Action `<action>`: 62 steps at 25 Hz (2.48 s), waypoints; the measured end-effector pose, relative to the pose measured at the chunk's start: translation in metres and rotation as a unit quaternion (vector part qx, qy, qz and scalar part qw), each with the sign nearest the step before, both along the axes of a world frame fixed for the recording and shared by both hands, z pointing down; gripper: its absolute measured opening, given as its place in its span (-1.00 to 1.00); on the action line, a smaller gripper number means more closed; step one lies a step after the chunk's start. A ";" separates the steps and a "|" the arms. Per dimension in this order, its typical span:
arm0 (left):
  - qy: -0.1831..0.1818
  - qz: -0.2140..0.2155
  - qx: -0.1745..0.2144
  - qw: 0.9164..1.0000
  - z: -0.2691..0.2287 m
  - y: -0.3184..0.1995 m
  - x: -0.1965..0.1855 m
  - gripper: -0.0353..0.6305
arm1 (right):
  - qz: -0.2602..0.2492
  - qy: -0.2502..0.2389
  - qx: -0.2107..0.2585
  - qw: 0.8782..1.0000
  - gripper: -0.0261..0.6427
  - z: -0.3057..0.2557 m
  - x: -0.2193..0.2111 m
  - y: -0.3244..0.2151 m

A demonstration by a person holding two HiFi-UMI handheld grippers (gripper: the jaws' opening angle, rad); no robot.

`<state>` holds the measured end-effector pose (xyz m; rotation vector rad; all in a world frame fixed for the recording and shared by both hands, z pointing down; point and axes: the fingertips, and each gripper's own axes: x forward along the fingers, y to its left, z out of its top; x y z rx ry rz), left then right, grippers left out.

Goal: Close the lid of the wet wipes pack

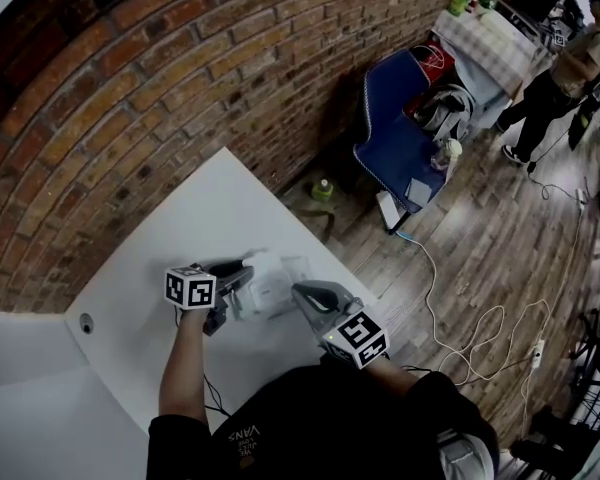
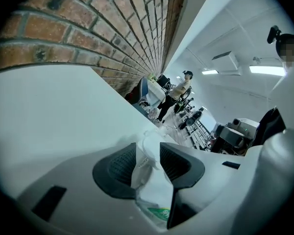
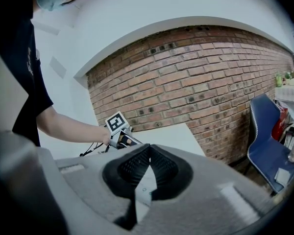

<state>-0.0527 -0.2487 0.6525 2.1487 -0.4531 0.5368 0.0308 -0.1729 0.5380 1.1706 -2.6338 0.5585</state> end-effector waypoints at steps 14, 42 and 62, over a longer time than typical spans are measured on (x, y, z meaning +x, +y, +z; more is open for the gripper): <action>0.046 -0.003 0.041 0.998 -0.035 0.003 0.002 -0.42 | 0.005 0.002 0.012 1.000 -0.93 -0.008 0.003 0.010; 0.033 0.025 0.086 0.995 -0.054 0.074 0.015 -0.42 | -0.001 0.008 0.032 0.999 -0.93 -0.019 0.004 0.040; 0.013 -0.050 0.080 0.995 -0.040 0.083 0.006 -0.44 | -0.043 0.021 0.020 0.999 -0.93 0.007 -0.018 0.017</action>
